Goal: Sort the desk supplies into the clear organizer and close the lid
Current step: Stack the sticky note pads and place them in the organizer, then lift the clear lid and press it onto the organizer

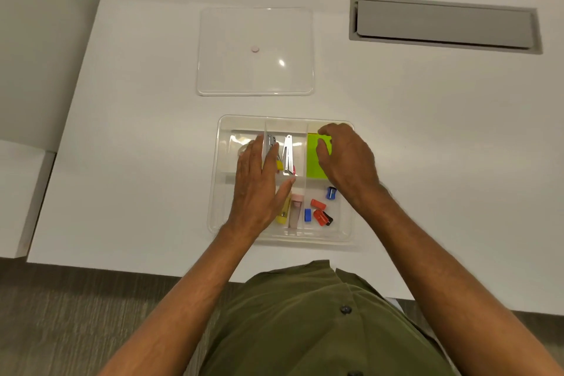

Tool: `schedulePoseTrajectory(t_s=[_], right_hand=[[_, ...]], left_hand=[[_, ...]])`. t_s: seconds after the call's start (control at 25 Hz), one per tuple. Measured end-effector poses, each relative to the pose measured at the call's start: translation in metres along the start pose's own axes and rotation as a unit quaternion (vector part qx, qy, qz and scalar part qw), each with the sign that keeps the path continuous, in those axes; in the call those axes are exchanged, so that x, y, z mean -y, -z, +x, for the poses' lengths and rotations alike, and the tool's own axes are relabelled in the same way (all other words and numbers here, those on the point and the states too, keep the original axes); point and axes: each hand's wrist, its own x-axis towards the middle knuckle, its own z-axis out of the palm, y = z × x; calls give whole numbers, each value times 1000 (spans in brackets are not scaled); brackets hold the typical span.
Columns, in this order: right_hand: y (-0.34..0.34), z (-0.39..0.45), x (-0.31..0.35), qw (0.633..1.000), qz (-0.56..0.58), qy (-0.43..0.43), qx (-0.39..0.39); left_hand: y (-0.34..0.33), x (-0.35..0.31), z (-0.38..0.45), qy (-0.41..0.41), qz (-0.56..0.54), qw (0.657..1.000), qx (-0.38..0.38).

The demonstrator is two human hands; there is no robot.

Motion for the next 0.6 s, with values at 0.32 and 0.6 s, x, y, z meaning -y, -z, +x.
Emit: schedulePoseTrajectory(t_s=[0.32,0.6], right_hand=[[0,90,2,999,43,-16,-4],[-27,153,-3,992,61,-80,71]], left_hand=[[57,44,119,71,-59,990,-102],[63,93,195,252,-119,959,-46]])
